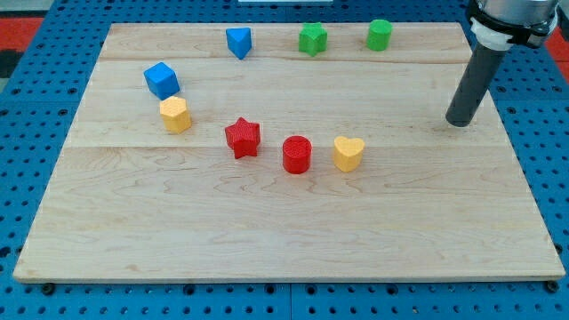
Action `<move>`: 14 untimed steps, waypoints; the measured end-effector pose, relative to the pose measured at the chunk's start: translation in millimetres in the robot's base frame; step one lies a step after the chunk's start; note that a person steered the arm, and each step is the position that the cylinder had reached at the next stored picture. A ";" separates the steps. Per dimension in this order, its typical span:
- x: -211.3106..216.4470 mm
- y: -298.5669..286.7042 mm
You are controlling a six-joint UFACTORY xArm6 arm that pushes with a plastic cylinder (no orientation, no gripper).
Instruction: Move the triangle a little bit down
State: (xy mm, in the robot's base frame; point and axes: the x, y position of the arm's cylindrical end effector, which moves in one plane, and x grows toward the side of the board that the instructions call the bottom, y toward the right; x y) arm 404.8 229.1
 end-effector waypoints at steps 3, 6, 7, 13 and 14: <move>-46.6 -130.6; -150.0 -232.6; -172.6 -245.5; -201.6 -354.0; -187.6 -355.4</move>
State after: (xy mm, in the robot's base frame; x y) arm 217.2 -126.3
